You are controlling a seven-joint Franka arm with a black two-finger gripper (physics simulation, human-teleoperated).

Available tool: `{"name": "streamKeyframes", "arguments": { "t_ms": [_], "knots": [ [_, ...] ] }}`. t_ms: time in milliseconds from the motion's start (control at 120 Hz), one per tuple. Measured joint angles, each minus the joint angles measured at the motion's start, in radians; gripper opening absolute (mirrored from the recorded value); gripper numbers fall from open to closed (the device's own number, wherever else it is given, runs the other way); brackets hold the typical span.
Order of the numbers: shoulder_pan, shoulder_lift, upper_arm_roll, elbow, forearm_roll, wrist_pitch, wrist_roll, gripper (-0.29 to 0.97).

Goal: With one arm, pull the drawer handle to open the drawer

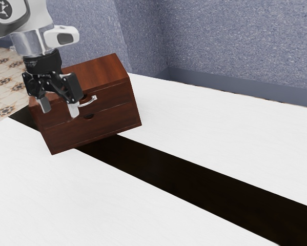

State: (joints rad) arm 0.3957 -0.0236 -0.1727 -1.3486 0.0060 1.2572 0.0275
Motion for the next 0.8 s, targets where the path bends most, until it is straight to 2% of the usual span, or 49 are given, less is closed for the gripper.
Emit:
{"name": "streamKeyframes", "arguments": {
  "t_ms": [200,333,433,625,800],
  "knots": [
    [0.004,-0.005,-0.031,-0.001,-0.001,0.065,-0.007,0.68],
    [-0.018,-0.019,-0.029,0.006,-0.02,0.036,-0.018,0.68],
    [-0.043,-0.031,0.002,-0.008,-0.039,0.028,-0.041,0.68],
    [-0.007,-0.303,-0.01,-0.343,-0.044,0.152,-0.028,0.68],
    [-0.007,-0.436,-0.02,-0.558,-0.031,0.339,0.152,0.68]
  ]
}}
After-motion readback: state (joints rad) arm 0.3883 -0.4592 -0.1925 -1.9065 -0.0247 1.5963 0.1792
